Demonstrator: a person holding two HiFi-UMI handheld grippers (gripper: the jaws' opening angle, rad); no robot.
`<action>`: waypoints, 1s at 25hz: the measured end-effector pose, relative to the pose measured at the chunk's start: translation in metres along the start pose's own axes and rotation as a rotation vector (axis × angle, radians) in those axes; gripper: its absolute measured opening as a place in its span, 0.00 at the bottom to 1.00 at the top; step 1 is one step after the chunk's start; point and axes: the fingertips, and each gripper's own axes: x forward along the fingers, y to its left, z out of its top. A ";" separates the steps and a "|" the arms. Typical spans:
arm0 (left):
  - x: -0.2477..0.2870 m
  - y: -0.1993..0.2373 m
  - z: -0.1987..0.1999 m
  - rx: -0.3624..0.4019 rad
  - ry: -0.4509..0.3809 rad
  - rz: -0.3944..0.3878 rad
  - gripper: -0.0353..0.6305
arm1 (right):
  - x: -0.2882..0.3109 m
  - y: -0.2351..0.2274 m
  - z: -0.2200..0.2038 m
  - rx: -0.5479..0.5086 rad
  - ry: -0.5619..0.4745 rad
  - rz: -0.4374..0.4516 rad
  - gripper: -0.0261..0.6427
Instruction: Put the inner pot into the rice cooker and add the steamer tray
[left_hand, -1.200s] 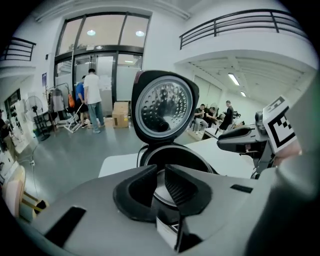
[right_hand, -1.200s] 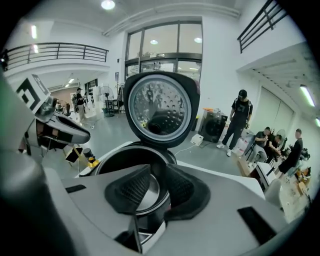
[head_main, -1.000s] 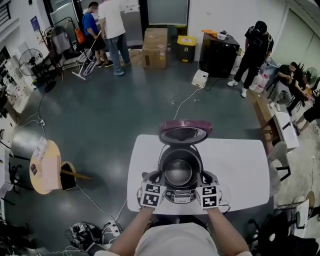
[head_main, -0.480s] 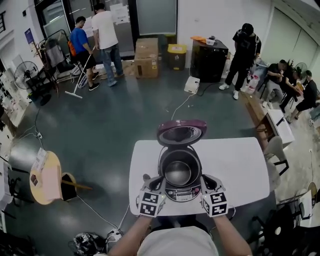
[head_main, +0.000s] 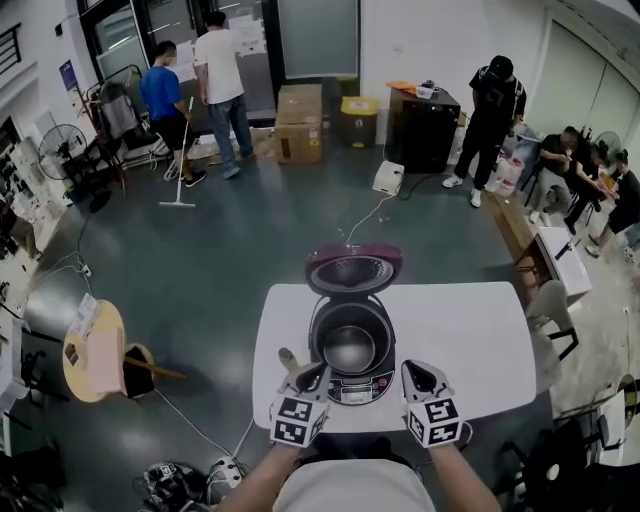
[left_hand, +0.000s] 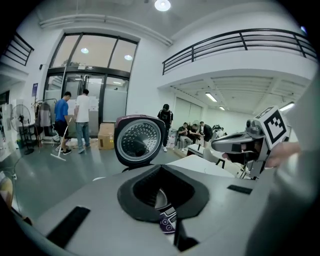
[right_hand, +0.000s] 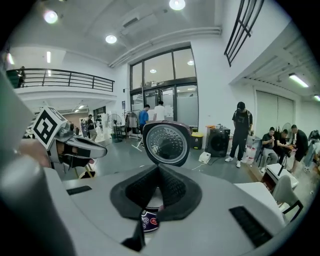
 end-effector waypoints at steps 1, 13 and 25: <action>-0.001 -0.007 0.002 -0.005 -0.007 -0.001 0.08 | -0.006 -0.003 -0.001 0.005 -0.004 0.004 0.06; 0.032 -0.095 0.004 -0.047 0.015 -0.049 0.08 | -0.060 -0.059 -0.023 0.052 -0.004 0.017 0.06; 0.095 -0.175 -0.022 -0.047 0.107 -0.106 0.08 | -0.093 -0.135 -0.077 0.088 0.057 -0.035 0.06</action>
